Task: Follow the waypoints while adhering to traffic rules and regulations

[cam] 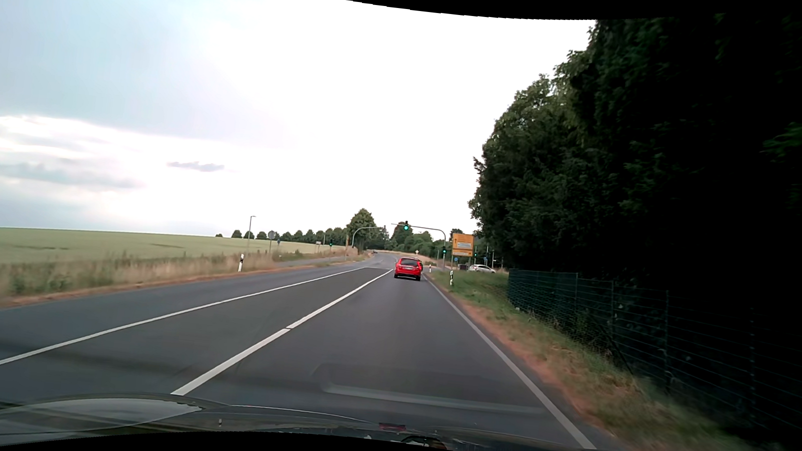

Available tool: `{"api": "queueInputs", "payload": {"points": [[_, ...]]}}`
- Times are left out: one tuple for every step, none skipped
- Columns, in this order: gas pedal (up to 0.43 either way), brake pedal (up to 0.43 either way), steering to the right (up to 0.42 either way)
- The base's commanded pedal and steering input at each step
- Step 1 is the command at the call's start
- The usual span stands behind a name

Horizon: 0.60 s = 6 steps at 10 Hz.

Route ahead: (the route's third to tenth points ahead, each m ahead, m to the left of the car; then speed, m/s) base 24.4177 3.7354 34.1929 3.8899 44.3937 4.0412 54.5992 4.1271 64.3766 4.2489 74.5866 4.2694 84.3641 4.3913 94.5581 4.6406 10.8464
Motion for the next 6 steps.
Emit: {"api": "queueInputs", "payload": {"points": [[0.079,0.000,-0.004],[0.079,0.000,-0.004],[0.079,0.000,-0.004],[0.079,0.000,-0.004],[0.079,0.000,-0.004],[0.079,0.000,-0.004]]}}
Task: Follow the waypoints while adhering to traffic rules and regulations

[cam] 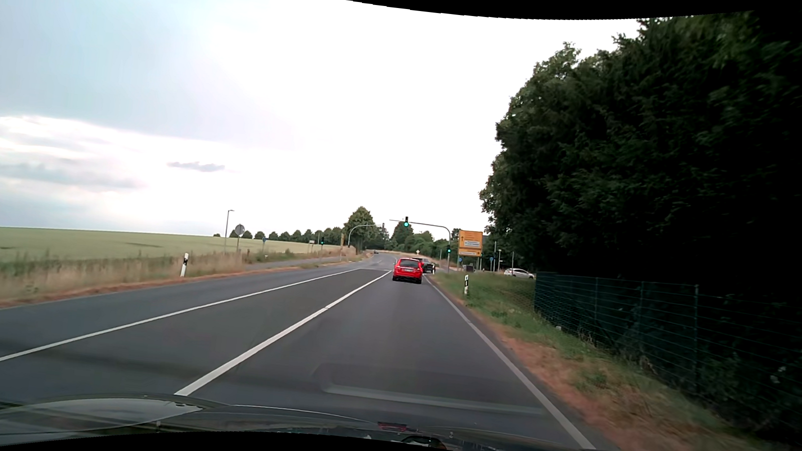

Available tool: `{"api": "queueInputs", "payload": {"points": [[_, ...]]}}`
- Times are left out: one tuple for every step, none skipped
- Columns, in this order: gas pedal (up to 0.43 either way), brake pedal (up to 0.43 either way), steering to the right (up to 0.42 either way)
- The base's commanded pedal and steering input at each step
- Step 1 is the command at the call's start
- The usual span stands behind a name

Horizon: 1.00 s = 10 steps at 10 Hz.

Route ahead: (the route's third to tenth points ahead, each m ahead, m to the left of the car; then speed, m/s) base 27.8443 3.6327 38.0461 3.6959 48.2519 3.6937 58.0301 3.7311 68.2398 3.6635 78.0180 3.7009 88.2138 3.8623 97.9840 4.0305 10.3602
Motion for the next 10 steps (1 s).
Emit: {"api": "queueInputs", "payload": {"points": [[0.079,0.000,-0.004],[0.079,0.000,-0.004],[0.079,0.000,-0.004],[0.079,0.000,-0.004],[0.079,0.000,-0.004],[0.098,0.000,-0.004],[0.118,0.000,-0.004],[0.118,0.000,-0.004],[0.118,0.000,-0.004],[0.118,0.000,-0.004]]}}
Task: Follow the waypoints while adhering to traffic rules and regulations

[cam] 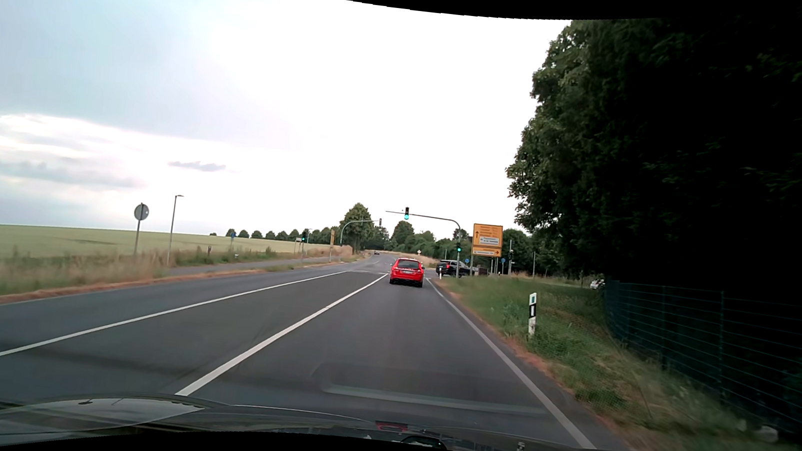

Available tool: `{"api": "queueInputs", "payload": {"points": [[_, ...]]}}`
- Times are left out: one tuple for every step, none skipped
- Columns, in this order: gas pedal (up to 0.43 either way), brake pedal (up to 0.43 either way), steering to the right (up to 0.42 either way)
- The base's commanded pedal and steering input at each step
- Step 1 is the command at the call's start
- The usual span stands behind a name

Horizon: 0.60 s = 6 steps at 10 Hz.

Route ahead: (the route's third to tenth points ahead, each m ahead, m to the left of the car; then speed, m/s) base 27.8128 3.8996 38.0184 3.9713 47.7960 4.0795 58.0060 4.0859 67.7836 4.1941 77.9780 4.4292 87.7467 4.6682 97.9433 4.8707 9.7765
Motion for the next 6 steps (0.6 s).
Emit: {"api": "queueInputs", "payload": {"points": [[0.118,0.000,-0.004],[0.118,0.000,-0.004],[0.118,0.000,-0.004],[0.118,0.000,-0.004],[0.118,0.000,-0.004],[0.138,0.000,-0.004]]}}
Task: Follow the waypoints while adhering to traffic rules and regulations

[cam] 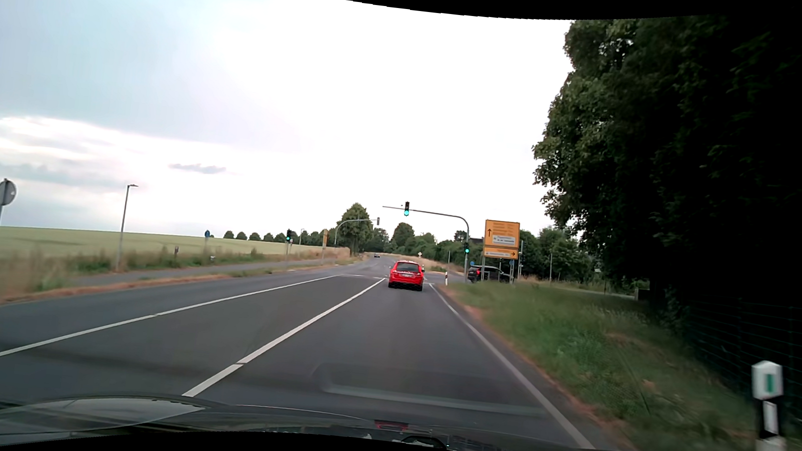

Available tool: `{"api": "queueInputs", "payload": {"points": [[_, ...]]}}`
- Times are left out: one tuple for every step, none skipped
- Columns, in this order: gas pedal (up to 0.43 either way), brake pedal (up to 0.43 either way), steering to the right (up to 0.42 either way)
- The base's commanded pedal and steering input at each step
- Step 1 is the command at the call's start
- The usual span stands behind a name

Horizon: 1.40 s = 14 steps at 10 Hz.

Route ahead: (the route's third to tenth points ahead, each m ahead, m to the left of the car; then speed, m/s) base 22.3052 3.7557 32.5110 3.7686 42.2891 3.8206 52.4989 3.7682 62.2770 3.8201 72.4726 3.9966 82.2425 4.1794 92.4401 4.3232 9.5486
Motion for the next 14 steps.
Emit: {"api": "queueInputs", "payload": {"points": [[0.157,0.000,-0.004],[0.177,0.000,-0.004],[0.197,0.000,-0.004],[0.197,0.000,-0.003],[0.197,0.000,-0.003],[0.197,0.000,-0.002],[0.209,0.000,-0.002],[0.209,0.000,-0.001],[0.209,0.000,-0.001],[0.209,0.000,-0.001],[0.209,0.000,-0.001],[0.197,0.000,-0.001],[0.197,0.000,-0.001],[0.197,0.000,-0.001]]}}
